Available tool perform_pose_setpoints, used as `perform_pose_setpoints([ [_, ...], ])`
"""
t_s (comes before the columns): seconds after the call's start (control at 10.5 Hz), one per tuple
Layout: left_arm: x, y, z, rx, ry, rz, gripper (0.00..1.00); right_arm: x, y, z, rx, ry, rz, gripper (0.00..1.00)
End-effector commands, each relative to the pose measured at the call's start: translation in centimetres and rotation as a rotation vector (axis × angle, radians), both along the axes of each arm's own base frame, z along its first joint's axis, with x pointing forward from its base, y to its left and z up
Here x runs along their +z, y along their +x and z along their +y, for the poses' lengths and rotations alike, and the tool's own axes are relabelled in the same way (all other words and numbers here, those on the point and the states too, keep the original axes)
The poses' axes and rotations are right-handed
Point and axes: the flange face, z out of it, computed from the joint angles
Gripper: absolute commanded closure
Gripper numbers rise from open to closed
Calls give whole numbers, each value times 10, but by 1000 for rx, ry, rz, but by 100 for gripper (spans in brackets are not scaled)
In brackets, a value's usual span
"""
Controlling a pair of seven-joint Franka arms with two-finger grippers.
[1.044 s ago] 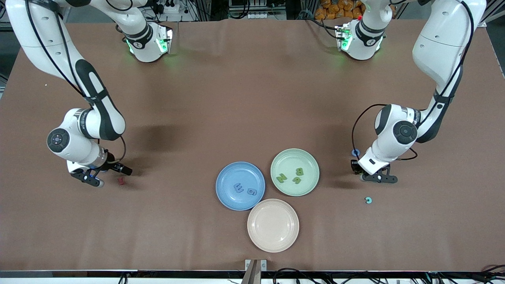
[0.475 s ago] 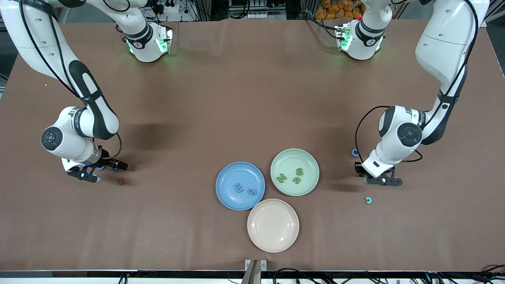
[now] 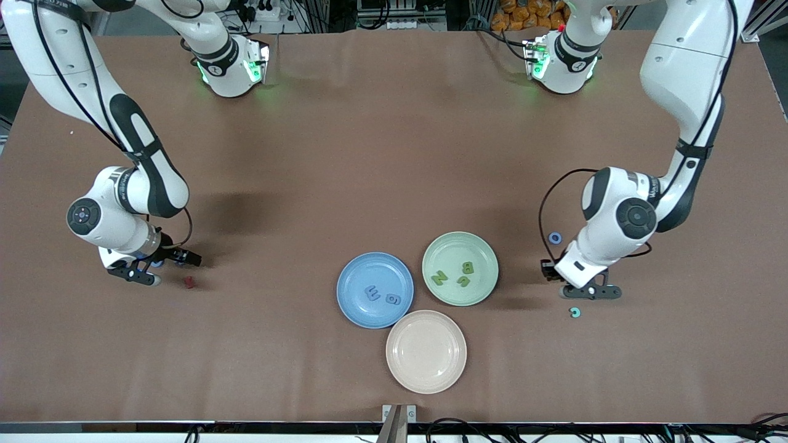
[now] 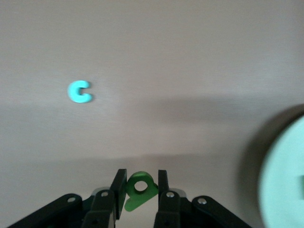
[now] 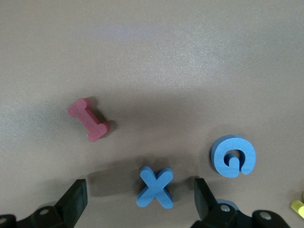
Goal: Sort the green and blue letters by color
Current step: 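Grasp the blue X with the right gripper while the left gripper grasps the 9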
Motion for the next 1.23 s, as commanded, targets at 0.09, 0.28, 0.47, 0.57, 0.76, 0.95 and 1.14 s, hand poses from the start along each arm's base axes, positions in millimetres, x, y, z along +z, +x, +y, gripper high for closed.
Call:
perform_pose_setpoints([
  [0.09,35,-3,-94,124,-18,36,100,2,2,3,23,-9,-6,100],
  [0.28,34,-14,-137,190,-33,40,100,3,3,3,20,-9,-7,100],
  [0.47,24,-24,-173,232,-45,55,100,8,10,17,9,-6,-1,100],
  [0.57,17,-29,-186,255,-48,64,100,16,17,31,-36,-3,24,100],
  [0.76,15,-30,-190,263,-38,59,1,33,31,71,-112,5,64,100],
  [0.95,22,-23,-153,174,39,25,0,51,43,132,-210,8,95,100],
  [1.14,39,-7,-94,70,79,47,0,59,52,186,-313,70,87,100],
])
